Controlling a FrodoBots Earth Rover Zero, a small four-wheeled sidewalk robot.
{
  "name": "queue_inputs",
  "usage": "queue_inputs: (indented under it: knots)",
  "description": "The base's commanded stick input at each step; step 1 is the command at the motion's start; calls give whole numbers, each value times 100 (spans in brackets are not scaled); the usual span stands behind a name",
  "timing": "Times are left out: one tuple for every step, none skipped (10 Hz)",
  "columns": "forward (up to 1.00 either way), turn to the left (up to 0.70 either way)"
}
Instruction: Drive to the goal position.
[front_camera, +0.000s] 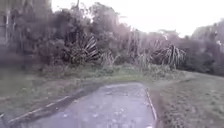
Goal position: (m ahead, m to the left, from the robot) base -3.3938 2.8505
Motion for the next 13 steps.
queue_inputs:
  knots:
    - [-70, -34]
    - [-70, -34]
    - [-70, -34]
    - [-70, -34]
    - [-70, -34]
    - [-41, -36]
    - [0, -36]
    - [0, -12]
    - [0, 0]
    - [0, 0]
    - [0, 0]
    - [0, 0]
    - [0, 0]
